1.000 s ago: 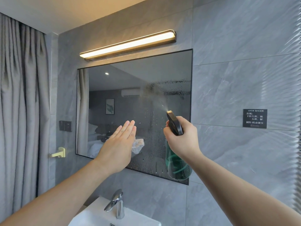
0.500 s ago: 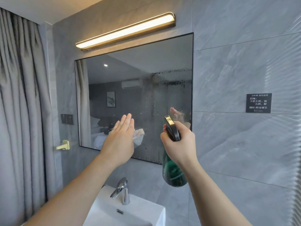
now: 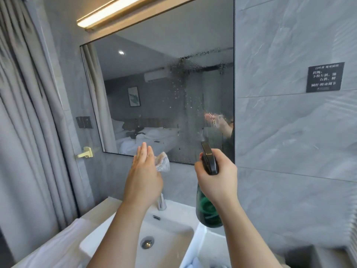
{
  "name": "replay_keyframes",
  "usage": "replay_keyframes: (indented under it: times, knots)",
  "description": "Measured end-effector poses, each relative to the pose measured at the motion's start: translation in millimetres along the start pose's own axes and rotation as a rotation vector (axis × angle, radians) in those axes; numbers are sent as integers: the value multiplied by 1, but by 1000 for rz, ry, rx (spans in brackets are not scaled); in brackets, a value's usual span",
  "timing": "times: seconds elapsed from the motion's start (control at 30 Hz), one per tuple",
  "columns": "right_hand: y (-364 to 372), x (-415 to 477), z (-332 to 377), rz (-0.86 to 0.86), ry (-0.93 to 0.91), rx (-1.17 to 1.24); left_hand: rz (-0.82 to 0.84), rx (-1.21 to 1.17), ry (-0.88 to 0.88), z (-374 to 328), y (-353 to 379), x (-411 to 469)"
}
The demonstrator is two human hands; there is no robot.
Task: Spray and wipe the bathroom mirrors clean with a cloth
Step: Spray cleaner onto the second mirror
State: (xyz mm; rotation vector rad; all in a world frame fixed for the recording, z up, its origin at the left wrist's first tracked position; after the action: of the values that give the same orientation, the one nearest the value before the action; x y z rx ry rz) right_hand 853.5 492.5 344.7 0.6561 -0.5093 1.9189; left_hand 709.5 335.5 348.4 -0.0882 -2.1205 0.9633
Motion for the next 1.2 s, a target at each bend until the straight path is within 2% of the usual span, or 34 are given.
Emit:
replay_keyframes:
  times: [0.17, 0.37, 0.73, 0.93, 1.2]
  knots:
    - [-1, -3, -7, 17, 50, 27, -17, -38, 10, -3, -5, 0]
    - [4, -10, -11, 96, 29, -10, -16, -46, 29, -11, -3, 1]
    - [11, -29, -35, 131, 155, -39, 45, -3, -12, -4, 9, -7]
    - [12, -36, -50, 162, 194, -153, 67, 15, -19, -1, 13, -10]
    - [20, -42, -62, 244, 268, -155, 94, 12, -32, -2, 21, -11]
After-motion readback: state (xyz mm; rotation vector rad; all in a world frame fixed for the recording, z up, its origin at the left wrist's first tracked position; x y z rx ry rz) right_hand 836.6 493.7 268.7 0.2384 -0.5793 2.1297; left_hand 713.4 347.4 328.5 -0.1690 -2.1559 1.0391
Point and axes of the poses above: each hand's wrist, its own x-axis towards the middle knuckle, its own y-axis out of the palm, z = x × y, the point moved 5 cm from there along x, towards the middle knuckle, and after that the axes turned 3 degrees about -z, right-handed, at the moved point
